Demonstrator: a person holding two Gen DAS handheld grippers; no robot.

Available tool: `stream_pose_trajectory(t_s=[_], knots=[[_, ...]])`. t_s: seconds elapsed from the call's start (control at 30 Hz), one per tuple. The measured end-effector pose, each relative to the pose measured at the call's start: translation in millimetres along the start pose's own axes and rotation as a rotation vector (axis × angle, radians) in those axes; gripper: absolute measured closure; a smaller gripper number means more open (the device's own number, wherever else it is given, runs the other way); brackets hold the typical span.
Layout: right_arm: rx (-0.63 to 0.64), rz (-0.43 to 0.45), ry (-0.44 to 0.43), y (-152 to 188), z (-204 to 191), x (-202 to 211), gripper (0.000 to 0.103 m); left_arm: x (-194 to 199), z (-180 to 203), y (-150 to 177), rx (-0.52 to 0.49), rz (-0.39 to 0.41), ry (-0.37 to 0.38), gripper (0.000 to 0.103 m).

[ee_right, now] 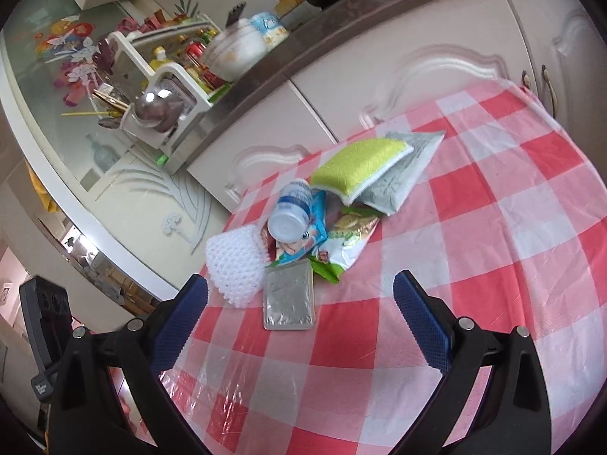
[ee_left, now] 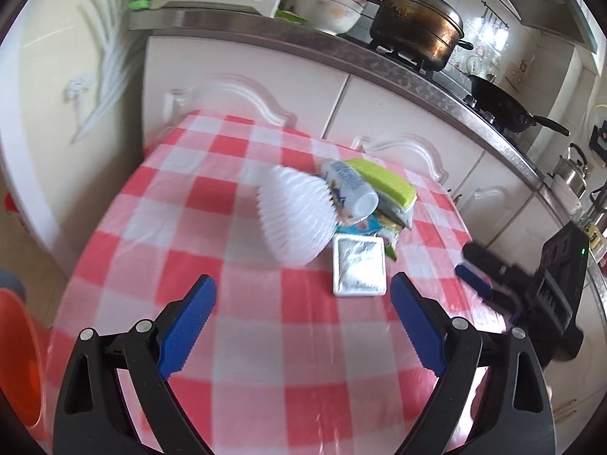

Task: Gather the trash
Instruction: 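Move both tools back toward the remaining items on the table, then grasp the white foam net sleeve with the left tool while the right tool grasps the foil packet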

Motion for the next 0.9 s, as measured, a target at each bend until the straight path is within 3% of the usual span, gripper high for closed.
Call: stream_pose_trajectory(t_s=[0.33, 0.9], knots=[[0.100, -0.167, 0.050, 34.3, -14.6, -51.8, 0.004, -57.5, 7.0, -36.4, 0.018, -0.011, 0.079, 0.011], [0.234, -0.255, 0.205, 44.7, -17.4, -93.3, 0.006, -116.3, -3.2, -53.7, 0.080, -0.059, 0.188, 0.011]])
Point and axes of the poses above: each gripper's, at about its wrist camera, not at the fingertips, and x roughly against the way its jaws point, z to its right, y to its underside, the point moved 10 cm from there along -x, roughly the way its jaws point, and after that the axes turned 11 degrees about -y, right-handed, at the moved point
